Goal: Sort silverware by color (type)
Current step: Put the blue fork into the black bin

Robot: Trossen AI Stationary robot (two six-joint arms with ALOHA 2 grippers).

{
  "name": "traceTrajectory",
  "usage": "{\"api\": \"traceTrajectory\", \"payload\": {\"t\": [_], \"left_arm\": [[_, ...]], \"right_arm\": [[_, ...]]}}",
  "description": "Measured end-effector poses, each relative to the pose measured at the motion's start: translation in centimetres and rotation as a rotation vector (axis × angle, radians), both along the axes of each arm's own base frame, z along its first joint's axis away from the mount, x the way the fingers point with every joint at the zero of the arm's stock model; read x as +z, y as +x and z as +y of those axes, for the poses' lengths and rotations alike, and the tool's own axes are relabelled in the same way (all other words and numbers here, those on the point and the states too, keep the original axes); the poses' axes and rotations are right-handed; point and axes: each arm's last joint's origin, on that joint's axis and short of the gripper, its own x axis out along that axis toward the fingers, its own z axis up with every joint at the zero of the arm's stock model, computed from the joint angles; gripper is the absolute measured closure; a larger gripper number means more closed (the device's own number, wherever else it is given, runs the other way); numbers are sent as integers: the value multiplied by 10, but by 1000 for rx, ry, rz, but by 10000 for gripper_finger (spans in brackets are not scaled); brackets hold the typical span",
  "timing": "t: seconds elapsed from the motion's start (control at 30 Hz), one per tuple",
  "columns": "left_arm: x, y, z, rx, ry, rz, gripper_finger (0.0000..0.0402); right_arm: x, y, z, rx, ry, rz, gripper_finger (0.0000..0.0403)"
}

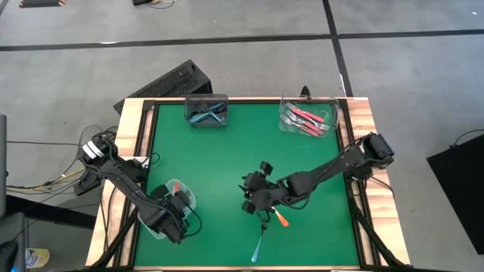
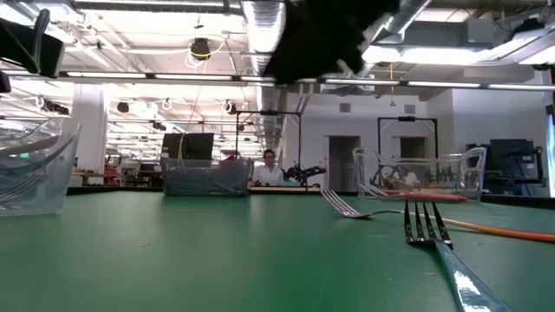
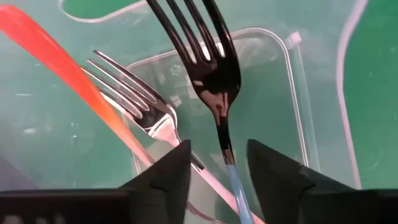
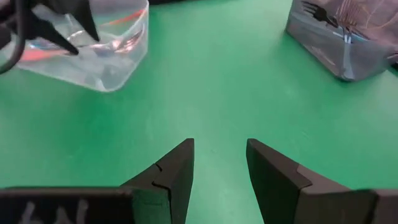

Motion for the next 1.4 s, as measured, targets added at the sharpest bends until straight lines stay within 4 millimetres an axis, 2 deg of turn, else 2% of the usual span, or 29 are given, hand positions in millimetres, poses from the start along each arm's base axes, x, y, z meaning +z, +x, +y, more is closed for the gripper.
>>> {"api": "traceTrajectory", "payload": {"t": [0.1,0.17,0.23,0.33,0.5,0.6,0.73,0.9,1.13,1.4], "left_arm": [[1,0,0,-5,-2,2,311],[1,0,0,-23,-5,8,361],[1,0,0,-28,-8,12,388],[1,0,0,-63,-4,19,396],[7,4,-2,-156,-41,-43,399],[9,12,-8,-335,-69,-101,400],[9,20,-14,-570,-44,-149,400],[8,22,-12,-749,81,-132,401],[8,22,-12,-995,141,-57,401],[8,27,-7,-1064,135,-26,401]], "right_arm": [[-3,14,-3,-1,33,-81,230],[-15,22,-4,16,35,-83,230],[-26,35,-5,73,63,-127,230],[-35,52,-5,231,54,-212,230],[-55,68,-1,474,-172,-253,230],[-55,75,1,553,-300,-207,230],[-51,83,3,643,-361,-110,230],[-50,82,15,752,-420,39,230],[-45,80,24,828,-578,113,230],[-41,81,24,860,-645,130,233]]}}
